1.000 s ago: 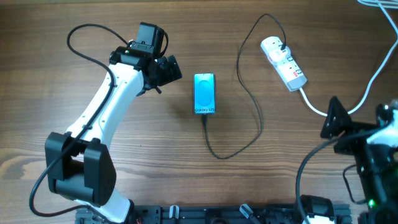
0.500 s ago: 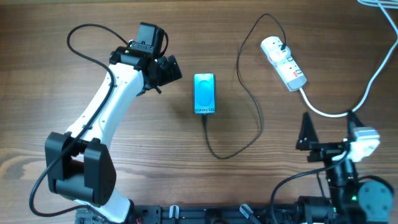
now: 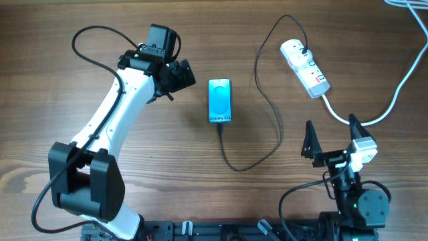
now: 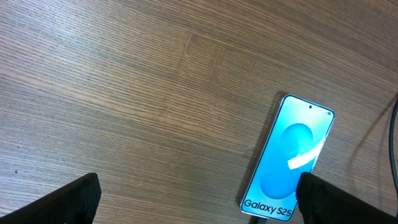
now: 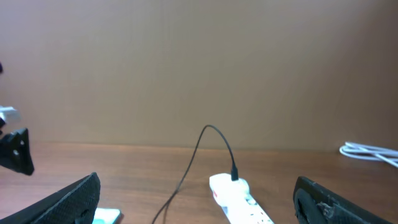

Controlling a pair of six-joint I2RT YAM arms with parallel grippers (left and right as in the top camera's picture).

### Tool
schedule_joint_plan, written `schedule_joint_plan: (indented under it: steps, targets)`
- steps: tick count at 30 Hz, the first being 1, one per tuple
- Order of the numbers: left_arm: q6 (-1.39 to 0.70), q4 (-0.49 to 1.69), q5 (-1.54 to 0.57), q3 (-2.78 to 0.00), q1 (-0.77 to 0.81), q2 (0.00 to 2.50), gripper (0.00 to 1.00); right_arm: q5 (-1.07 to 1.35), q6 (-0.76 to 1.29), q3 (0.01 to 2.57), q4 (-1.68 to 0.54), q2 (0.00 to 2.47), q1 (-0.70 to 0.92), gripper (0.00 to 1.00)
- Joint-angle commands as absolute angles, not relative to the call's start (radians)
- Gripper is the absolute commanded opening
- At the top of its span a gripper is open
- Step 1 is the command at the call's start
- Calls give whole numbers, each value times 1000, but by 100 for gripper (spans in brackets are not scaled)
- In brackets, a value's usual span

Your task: Plug charger to phone and switch on socket

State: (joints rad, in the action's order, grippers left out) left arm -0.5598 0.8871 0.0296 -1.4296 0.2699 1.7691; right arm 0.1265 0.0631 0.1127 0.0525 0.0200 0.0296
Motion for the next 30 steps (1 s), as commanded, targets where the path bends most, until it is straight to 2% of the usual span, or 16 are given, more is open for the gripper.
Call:
schedule_joint_plan:
  steps: [1,4,7,16,19,30]
  targets:
    - [-566,888,43,-1427,265,1767,100,71,81,77,96,3,35,100]
    - [-566,888,43,-1427,265,1767,100,71,82,10,195,3,35,100]
    - [-566,888,43,-1427,265,1767,100,67,80,5,185,3,34,100]
    - [-566,888,43,-1427,265,1767,100,22,57,5,2,4,31,100]
    - [-566,888,43,-1427,265,1767,100,26,-1,5,1,4,31,100]
    - [-566,888,43,-1427,265,1767,100,-9,0,5,0,4,-11,100]
